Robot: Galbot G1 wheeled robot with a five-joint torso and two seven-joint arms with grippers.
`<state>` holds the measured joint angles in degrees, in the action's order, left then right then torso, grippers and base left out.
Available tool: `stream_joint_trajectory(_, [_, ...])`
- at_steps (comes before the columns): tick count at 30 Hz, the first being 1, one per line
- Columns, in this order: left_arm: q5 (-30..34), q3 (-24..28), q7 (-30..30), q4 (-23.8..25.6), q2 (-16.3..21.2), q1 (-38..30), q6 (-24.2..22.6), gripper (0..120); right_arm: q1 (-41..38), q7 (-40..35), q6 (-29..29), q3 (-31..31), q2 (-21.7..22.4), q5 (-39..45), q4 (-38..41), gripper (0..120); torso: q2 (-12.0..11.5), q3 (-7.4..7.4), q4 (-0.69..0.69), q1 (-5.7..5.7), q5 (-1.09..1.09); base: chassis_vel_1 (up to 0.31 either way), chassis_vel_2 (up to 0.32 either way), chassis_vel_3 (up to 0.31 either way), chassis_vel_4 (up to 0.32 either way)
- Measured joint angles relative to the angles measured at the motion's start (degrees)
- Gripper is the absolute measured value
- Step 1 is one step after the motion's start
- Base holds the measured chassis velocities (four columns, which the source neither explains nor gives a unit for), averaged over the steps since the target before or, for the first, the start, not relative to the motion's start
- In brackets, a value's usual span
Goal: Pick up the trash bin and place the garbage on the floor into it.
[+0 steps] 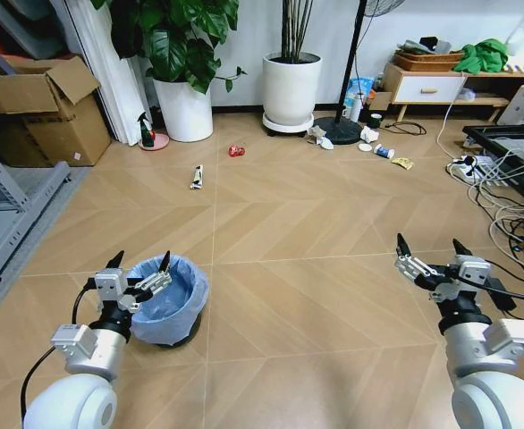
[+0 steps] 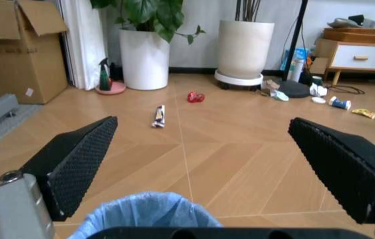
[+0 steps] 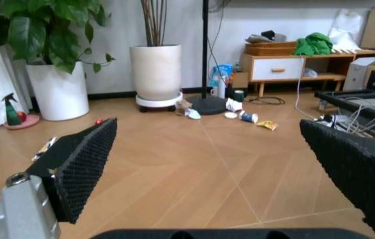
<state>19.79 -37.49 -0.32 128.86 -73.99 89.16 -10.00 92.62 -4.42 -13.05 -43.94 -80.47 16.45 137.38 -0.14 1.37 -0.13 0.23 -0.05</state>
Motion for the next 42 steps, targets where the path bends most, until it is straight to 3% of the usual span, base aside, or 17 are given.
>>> stream_joint_trajectory(16, [1.30, -0.57, -0.39, -0.98, 1.31, -0.65, -0.93, 100, -0.25, -0.01, -0.13, 0.02, -0.21, -0.16, -0.60, 100, 0.00, 0.00, 0.00, 0.00, 0.00, 0.000, 0.000, 0.000, 0.000])
stream_joint_trajectory(23, [6.22, -0.99, -3.04, -1.41, 6.05, -2.58, -5.26, 100, -0.13, 0.02, -0.13, -0.05, 0.29, -0.16, -0.77, 100, 0.00, 0.00, 0.00, 0.00, 0.00, 0.000, 0.000, 0.000, 0.000])
stream_joint_trajectory(28, [9.69, -2.01, -3.92, -4.02, 10.96, -5.31, -10.99, 100, -0.06, 0.04, -0.13, 0.00, 0.48, -0.18, -1.25, 100, 0.00, 0.00, 0.00, 0.00, 0.00, 0.000, 0.000, 0.000, 0.000])
stream_joint_trajectory(35, [15.29, 1.60, -4.44, -11.58, 17.06, -12.98, -18.84, 100, 0.08, 0.12, -0.13, 0.18, 0.80, -0.47, -2.17, 100, 0.00, 0.00, 0.00, 0.00, 0.00, 0.000, 0.000, 0.000, 0.000])
stream_joint_trajectory(42, [18.86, 3.88, -3.84, -17.04, 19.76, -18.26, -21.89, 100, 0.06, 0.16, -0.10, 0.18, 1.20, -0.50, -2.78, 100, 0.00, 0.00, 0.00, 0.00, 0.00, 0.000, 0.000, 0.000, 0.000])
